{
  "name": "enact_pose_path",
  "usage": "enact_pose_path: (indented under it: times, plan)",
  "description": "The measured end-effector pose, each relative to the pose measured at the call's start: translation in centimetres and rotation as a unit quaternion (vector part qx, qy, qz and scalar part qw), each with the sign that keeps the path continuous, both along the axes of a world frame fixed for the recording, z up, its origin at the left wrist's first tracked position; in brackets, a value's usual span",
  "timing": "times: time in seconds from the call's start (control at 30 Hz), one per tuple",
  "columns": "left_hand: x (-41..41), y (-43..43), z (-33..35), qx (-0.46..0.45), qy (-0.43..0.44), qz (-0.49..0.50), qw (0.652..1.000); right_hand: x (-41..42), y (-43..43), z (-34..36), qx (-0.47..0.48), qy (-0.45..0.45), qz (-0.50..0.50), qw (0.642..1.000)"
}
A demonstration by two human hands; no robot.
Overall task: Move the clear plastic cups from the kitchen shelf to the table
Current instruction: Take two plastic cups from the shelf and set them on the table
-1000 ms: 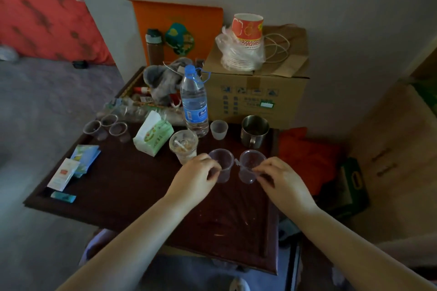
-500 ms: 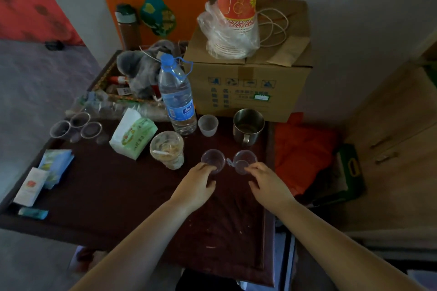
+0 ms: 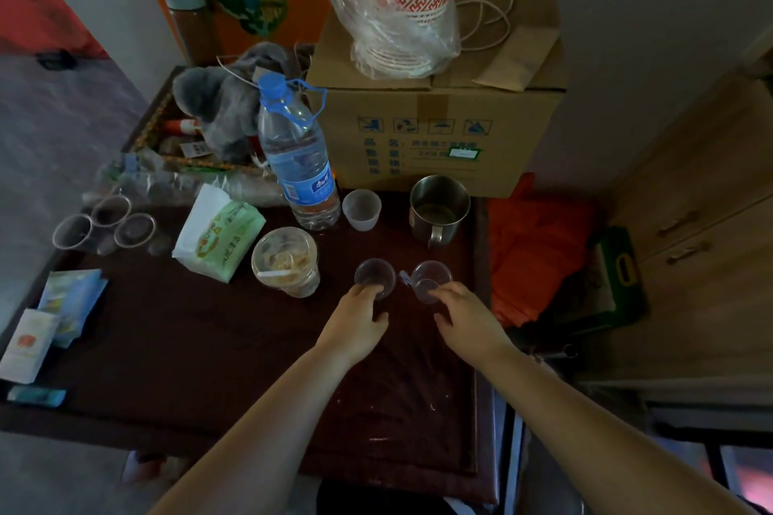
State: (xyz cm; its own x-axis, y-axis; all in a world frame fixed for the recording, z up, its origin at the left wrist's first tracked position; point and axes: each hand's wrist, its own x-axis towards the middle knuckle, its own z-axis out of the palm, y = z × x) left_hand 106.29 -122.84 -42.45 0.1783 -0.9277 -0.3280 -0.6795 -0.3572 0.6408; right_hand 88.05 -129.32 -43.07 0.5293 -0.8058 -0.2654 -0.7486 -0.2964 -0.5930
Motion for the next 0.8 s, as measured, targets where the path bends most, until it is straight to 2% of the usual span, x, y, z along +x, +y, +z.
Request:
enact_pose_path:
  times: [0.37,0.6,0.8]
  plan:
    - [0.9,0.3,0.5,-0.003,-0.033,-0.054,0.998,0.0,0.3,0.5,-0.017,-0.034,-0.031,0.999]
    - [1.1,0.6,5.0,-0.115,-0.059,-0.143,0.981,-0.1,2.4,5.3,-0.096,-0.052,-0.117,0.987]
    - [0.6,0.1,11.4,-0.208,-0.044,-0.276,0.937,-1.0,7.9,12.5,-0.196,-0.022,-0.247,0.949]
